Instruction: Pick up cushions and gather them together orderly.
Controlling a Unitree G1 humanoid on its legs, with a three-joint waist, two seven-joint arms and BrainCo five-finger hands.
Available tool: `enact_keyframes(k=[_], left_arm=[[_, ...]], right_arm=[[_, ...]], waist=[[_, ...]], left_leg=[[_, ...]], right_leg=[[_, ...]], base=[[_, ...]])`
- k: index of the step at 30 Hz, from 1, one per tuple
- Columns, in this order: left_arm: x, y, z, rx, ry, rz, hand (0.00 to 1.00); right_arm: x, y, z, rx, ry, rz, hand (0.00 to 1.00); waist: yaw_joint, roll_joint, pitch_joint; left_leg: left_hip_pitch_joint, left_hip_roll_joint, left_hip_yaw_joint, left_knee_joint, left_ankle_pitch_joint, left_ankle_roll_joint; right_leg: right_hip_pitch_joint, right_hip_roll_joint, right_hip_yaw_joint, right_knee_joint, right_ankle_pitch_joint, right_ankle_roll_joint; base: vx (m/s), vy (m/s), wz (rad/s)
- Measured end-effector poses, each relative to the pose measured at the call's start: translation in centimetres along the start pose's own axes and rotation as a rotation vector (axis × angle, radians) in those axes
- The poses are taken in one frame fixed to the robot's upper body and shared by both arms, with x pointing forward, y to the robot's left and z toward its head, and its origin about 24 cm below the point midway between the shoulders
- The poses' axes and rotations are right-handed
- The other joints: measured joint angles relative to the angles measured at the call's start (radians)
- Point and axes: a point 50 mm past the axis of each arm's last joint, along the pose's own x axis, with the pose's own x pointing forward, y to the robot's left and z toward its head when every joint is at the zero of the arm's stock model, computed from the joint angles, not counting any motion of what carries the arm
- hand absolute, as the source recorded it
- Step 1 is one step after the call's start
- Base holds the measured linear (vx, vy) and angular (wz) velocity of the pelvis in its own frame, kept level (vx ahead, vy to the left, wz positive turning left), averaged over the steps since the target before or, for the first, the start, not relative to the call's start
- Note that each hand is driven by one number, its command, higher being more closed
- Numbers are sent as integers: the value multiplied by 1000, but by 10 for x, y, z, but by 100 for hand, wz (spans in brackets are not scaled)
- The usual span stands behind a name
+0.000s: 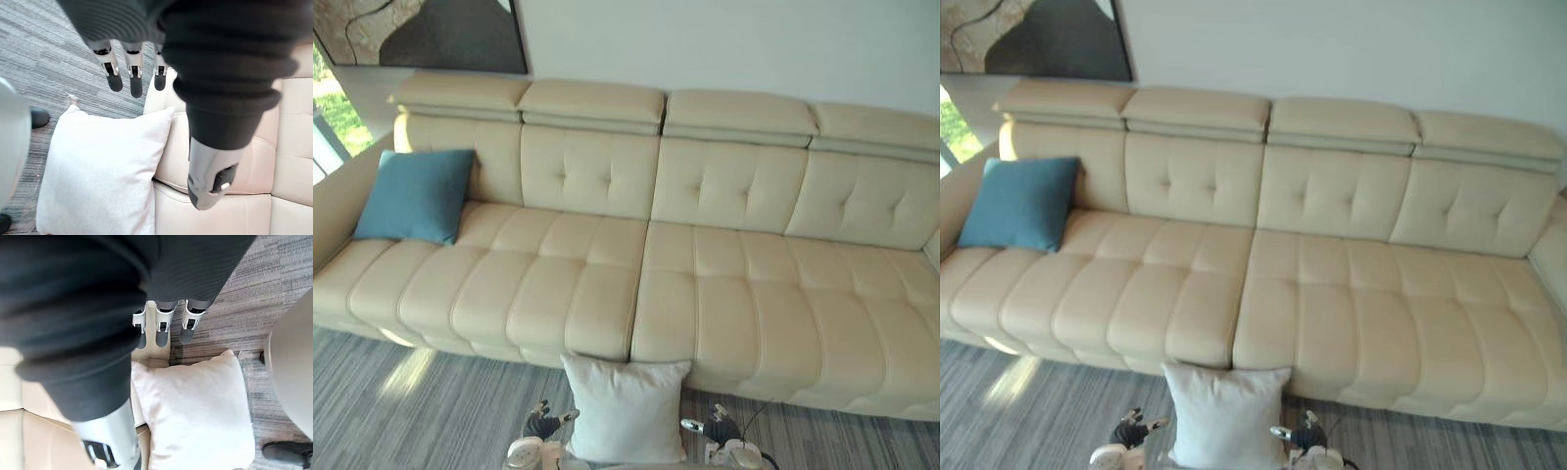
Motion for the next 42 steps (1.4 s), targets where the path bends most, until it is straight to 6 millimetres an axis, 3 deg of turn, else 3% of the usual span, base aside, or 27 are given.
enact_keyframes(k=[4,10,14,16,17,18,20,21,23,26,29,34,36,38,42], left_arm=[[-1,-1,-3,11,13,-6,0],[-4,-3,-15,0,51,-4,0],[-4,0,-13,2,40,6,0],[-1,1,-2,-5,3,23,0],[5,2,18,-18,-51,40,0],[7,1,27,-27,-73,44,0],[15,-4,69,-58,-184,50,0],[16,-5,80,-73,-213,53,0],[18,-9,127,-117,-342,51,0],[12,-9,171,-184,-482,53,0],[-5,0,242,-368,-692,75,0],[-42,16,328,-467,-930,77,0],[-54,20,347,-481,-992,69,0],[-82,26,383,-483,-1117,57,0],[-120,29,424,-460,-1264,42,0]], right_arm=[[0,-9,-1,33,5,-34,0],[-5,-36,-15,106,51,-135,0],[-5,-37,-13,105,43,-142,0],[-2,-35,-4,102,16,-134,0],[4,-30,17,96,-48,-120,0],[7,-29,28,93,-84,-118,0],[14,-26,75,106,-226,-115,0],[15,-24,89,114,-266,-112,0],[14,-21,134,123,-402,-106,0],[8,-16,170,153,-530,-98,0],[-7,-4,234,208,-724,-66,0],[-42,-9,319,299,-971,-66,0],[-55,-11,340,320,-1038,-65,0],[-79,-17,376,368,-1148,-56,0],[-120,-22,419,386,-1309,-47,0]], waist=[[0,12,-5],[-5,44,-7],[-6,38,5],[-4,24,43],[0,26,94],[2,28,118],[1,27,184],[3,27,195],[6,20,260],[8,18,271],[8,21,305],[6,22,377],[5,21,399],[5,22,444],[7,20,477]], left_leg=[[27,2,-2,-78,24,35],[67,6,-5,-165,75,35],[58,13,1,-158,78,32],[9,15,4,-84,51,30],[-123,31,-1,86,-14,30],[-181,40,-3,155,-37,31],[-438,75,-17,394,-100,32],[-494,83,-19,434,-113,30],[-636,95,-27,552,-136,30],[-758,101,-23,625,-143,32],[-937,113,-28,718,-144,40],[-1189,134,-34,833,-135,50],[-1251,136,-38,858,-132,48],[-1363,135,-49,904,-130,51],[-1529,132,-56,968,-126,56]], right_leg=[[-1,3,-8,-20,0,0],[1,16,-11,-31,6,-7],[-5,21,-11,-25,12,-9],[-40,21,-7,19,3,-5],[-133,23,-1,111,-16,-6],[-178,30,1,150,-27,-9],[-405,57,4,336,-65,-16],[-459,63,4,373,-74,-19],[-601,71,10,496,-99,-17],[-733,75,24,581,-111,-14],[-920,85,37,684,-113,-15],[-1169,92,34,800,-109,-19],[-1229,94,34,825,-108,-18],[-1335,94,32,871,-107,-15],[-1503,91,34,943,-113,-6]], base=[[-25,0,4],[-83,-44,0],[-102,-26,-3],[-155,-30,0],[-157,-19,2],[-273,-29,3],[-309,-27,3],[-290,-13,0],[-246,-4,-4],[-150,10,-8],[-167,-16,-7],[-141,-21,0],[-57,-2,3],[-50,5,6],[-51,-4,6]])
